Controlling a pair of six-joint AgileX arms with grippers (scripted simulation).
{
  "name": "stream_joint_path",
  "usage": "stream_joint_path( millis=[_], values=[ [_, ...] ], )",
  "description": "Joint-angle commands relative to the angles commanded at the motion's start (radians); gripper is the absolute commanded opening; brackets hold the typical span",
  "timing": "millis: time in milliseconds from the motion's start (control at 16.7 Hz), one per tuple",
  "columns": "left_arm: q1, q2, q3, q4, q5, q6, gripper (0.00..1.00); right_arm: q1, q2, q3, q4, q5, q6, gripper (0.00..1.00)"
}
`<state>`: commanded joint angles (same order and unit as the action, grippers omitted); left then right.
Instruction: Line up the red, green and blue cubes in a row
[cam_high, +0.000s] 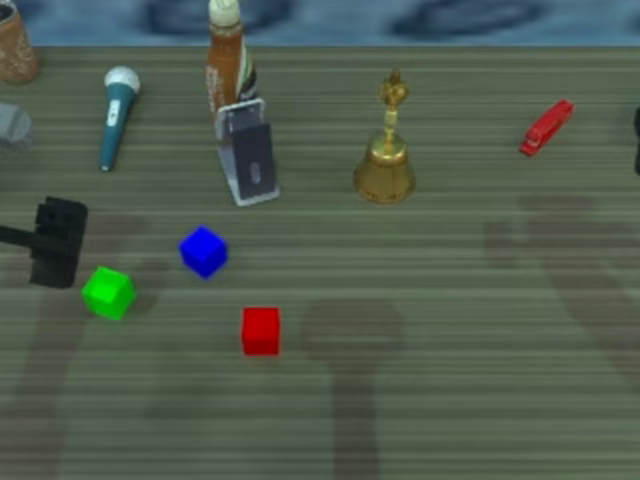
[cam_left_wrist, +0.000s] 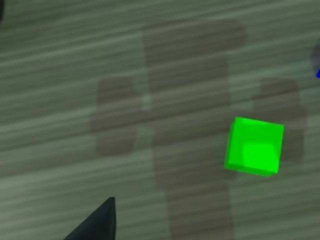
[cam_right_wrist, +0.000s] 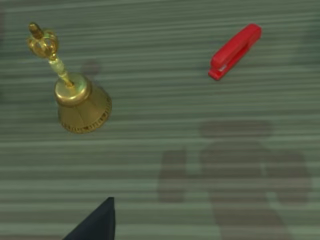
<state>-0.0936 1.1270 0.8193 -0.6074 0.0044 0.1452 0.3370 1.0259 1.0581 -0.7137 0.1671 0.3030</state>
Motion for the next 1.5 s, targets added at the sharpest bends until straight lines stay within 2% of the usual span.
stream_joint_path(
  millis=[360, 660, 900, 1260, 1500],
  values=[
    [-0.036, 0.463, 0.328, -0.237, -0.002, 0.056, 1.0, -0.2, -0.618, -0.651, 0.375, -0.061, -0.203, 1.0],
    [-0.056, 0.733, 0.516, -0.372, -0.003, 0.088, 1.0, -0.296, -0.935, -0.971, 0.619, -0.134, -0.282, 1.0],
    [-0.063, 0.816, 0.574, -0.414, -0.003, 0.097, 1.0, -0.327, -1.026, -1.058, 0.714, -0.167, -0.303, 1.0],
    [-0.058, 0.822, 0.575, -0.412, -0.003, 0.098, 1.0, -0.327, -1.026, -1.058, 0.714, -0.167, -0.303, 1.0],
    [-0.061, 0.863, 0.524, -0.316, -0.003, 0.1, 1.0, -0.327, -1.026, -1.058, 0.714, -0.167, -0.303, 1.0]
  ],
)
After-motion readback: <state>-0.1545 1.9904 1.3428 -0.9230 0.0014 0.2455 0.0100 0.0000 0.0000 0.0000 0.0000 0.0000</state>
